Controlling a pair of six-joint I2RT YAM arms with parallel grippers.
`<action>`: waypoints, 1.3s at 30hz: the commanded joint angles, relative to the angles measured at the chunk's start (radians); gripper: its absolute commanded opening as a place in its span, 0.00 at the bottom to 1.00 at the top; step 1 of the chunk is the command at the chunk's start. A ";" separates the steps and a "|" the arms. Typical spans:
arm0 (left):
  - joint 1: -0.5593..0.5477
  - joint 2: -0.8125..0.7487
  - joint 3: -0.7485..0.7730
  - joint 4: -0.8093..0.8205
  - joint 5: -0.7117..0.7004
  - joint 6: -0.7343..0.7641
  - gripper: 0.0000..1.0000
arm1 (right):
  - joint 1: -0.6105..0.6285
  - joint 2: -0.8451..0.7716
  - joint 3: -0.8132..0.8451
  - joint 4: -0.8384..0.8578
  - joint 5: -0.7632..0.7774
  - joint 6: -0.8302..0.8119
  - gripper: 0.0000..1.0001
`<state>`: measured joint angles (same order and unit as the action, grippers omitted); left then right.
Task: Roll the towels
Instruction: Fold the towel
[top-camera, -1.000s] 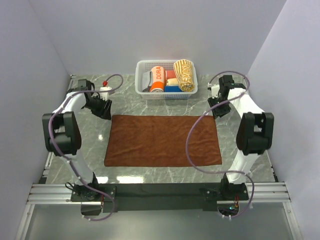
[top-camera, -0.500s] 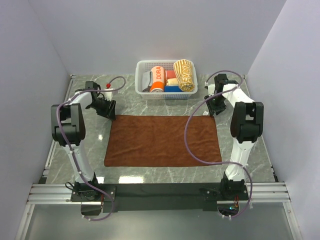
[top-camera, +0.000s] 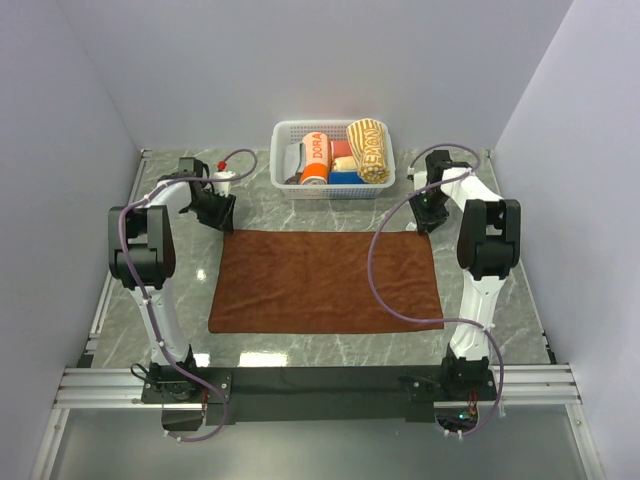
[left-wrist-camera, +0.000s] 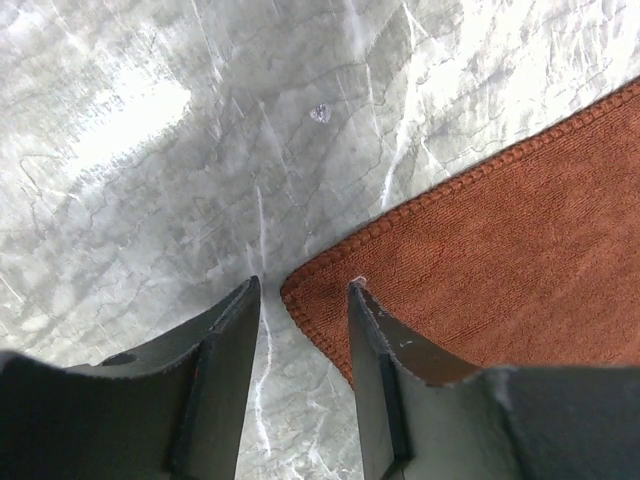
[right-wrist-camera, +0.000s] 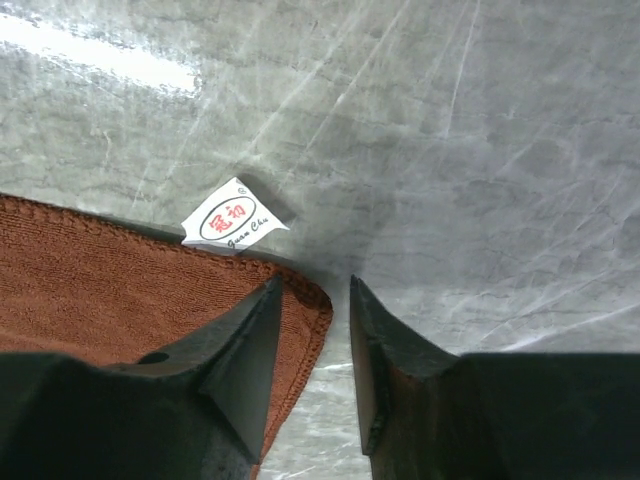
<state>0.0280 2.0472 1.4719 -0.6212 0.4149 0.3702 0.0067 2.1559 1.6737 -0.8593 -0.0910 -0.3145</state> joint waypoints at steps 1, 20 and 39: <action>-0.011 0.016 0.021 0.024 -0.018 -0.017 0.45 | 0.006 0.010 0.020 -0.012 -0.015 -0.003 0.38; -0.031 0.005 -0.030 -0.003 -0.080 0.027 0.01 | 0.015 -0.021 -0.048 -0.018 -0.067 -0.018 0.00; -0.022 -0.067 -0.074 0.029 -0.047 0.076 0.43 | 0.021 -0.028 -0.026 -0.033 -0.069 -0.005 0.00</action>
<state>0.0154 2.0174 1.4261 -0.5949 0.3790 0.4324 0.0151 2.1529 1.6524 -0.8631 -0.1440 -0.3298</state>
